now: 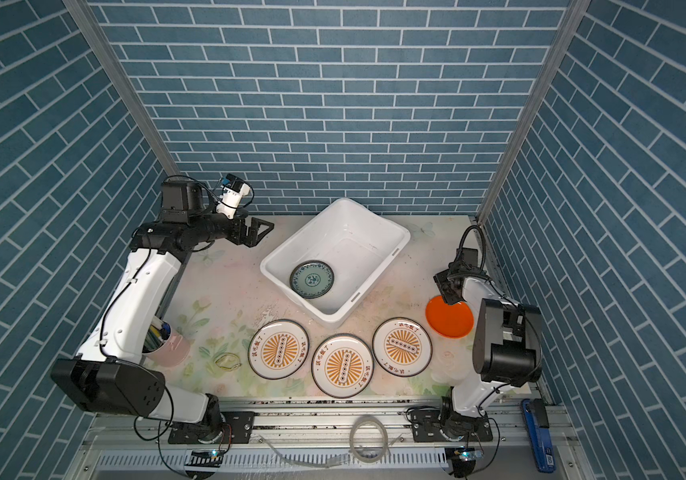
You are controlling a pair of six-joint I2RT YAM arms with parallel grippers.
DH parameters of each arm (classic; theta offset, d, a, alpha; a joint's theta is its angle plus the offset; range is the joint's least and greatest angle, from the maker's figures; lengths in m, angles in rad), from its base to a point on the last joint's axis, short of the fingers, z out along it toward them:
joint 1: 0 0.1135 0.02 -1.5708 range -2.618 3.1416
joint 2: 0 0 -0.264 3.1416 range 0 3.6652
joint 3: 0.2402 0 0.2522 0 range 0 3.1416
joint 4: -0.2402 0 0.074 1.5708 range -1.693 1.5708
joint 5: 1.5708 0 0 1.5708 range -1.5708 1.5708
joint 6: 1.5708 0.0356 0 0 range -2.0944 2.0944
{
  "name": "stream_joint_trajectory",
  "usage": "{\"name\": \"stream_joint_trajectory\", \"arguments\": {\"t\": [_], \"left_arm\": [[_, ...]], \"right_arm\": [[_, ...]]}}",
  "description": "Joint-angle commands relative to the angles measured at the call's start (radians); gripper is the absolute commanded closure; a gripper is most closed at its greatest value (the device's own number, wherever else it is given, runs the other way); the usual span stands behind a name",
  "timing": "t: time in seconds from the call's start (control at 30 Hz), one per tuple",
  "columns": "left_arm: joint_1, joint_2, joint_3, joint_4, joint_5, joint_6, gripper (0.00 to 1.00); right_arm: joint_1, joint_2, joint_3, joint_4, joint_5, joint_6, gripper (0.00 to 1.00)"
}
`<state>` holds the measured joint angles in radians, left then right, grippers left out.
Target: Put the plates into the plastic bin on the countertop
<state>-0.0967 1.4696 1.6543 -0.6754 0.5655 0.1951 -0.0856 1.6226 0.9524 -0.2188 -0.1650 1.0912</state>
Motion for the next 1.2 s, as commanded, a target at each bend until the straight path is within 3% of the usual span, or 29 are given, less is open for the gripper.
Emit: {"name": "stream_joint_trajectory", "arguments": {"t": [0.0, 0.13, 0.33, 0.47, 0.8, 1.17], "left_arm": [[-0.005, -0.026, -0.006, 0.004, -0.003, 0.009, 0.01], [-0.005, -0.022, -0.002, 0.002, 0.007, 0.009, 0.00], [-0.005, -0.016, -0.007, 0.007, 0.019, 0.007, 0.01], [-0.004, -0.014, -0.019, 0.012, 0.032, 0.007, 0.00], [-0.005, -0.014, -0.030, 0.033, 0.039, 0.001, 0.01], [-0.003, -0.020, -0.041, 0.037, 0.033, -0.003, 0.00]], "right_arm": [[-0.007, -0.104, -0.004, -0.059, 0.046, -0.042, 0.50], [-0.035, -0.228, -0.025, -0.170, 0.071, -0.087, 0.51], [-0.135, -0.424, -0.096, -0.413, 0.197, -0.085, 0.47], [-0.242, -0.511, -0.178, -0.451, 0.160, -0.062, 0.47], [-0.374, -0.491, -0.273, -0.398, 0.012, -0.099, 0.49], [-0.402, -0.429, -0.329, -0.286, -0.089, -0.152, 0.56]]}}
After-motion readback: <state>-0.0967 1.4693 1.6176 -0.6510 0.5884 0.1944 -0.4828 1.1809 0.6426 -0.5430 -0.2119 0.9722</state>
